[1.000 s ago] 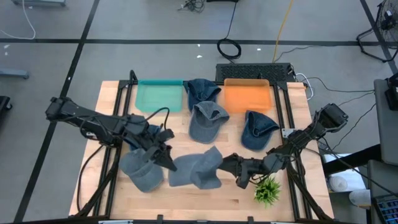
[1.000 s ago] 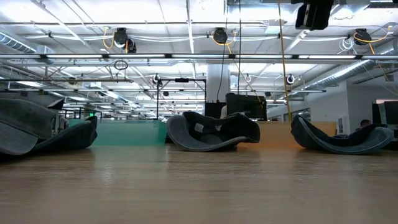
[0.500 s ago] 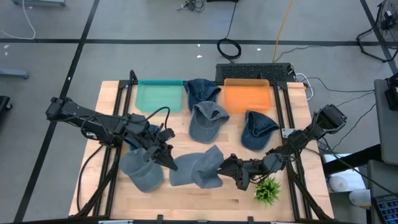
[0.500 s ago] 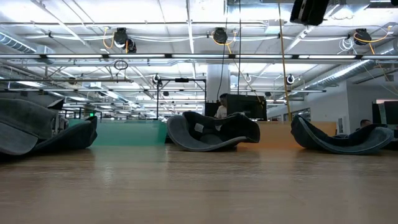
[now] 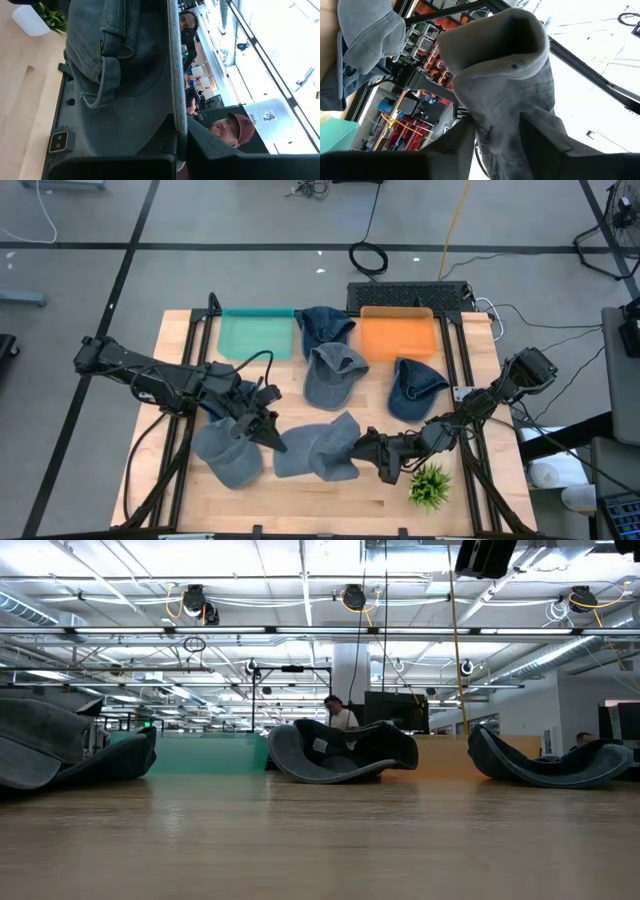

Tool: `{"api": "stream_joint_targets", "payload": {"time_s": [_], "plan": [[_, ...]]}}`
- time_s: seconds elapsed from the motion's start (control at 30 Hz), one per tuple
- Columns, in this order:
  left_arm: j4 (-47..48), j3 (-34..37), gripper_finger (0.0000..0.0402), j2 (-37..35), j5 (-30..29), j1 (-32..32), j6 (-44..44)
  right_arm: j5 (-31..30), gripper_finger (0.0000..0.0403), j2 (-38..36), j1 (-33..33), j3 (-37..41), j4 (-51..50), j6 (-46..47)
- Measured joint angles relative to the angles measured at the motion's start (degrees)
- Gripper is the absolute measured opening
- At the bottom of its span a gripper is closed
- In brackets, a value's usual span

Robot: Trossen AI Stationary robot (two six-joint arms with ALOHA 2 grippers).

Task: Pick & Place hat
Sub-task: Put the top right gray cap into the orange bin

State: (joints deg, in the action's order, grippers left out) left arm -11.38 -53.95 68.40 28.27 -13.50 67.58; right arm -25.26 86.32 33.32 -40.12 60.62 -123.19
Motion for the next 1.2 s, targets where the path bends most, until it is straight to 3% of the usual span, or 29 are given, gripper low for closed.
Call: {"api": "stream_joint_targets", "payload": {"time_s": [0.13,0.2,0.37,0.57,0.77,1.07,1.2], "plan": [[0.07,0.00,0.0008,0.00,0.00,-0.02,-0.21,0.02,0.0037,0.00,0.01,0.00,0.04,6.42],[0.07,0.00,0.0008,0.00,0.00,-0.02,-0.18,-0.02,0.0015,0.00,0.01,0.00,0.02,9.60],[0.07,0.00,0.0029,0.00,-0.20,0.51,-0.18,-2.41,0.0013,0.00,1.72,0.00,0.02,14.64],[-0.05,0.00,0.0073,-0.02,0.85,2.17,-1.93,-12.90,0.0011,-1.34,7.30,0.00,1.85,10.66],[-0.02,0.00,0.0073,-0.02,0.97,4.03,-7.63,-19.68,0.0011,-4.23,11.73,-0.02,2.20,8.44],[-0.06,0.00,0.0052,-0.02,-0.61,6.58,-26.15,-20.10,0.0011,-7.24,12.55,-2.35,2.50,10.50],[-0.10,0.00,0.0051,-0.04,-3.18,7.30,-35.99,-24.06,0.0011,-7.44,12.17,-6.00,2.26,14.61]]}}
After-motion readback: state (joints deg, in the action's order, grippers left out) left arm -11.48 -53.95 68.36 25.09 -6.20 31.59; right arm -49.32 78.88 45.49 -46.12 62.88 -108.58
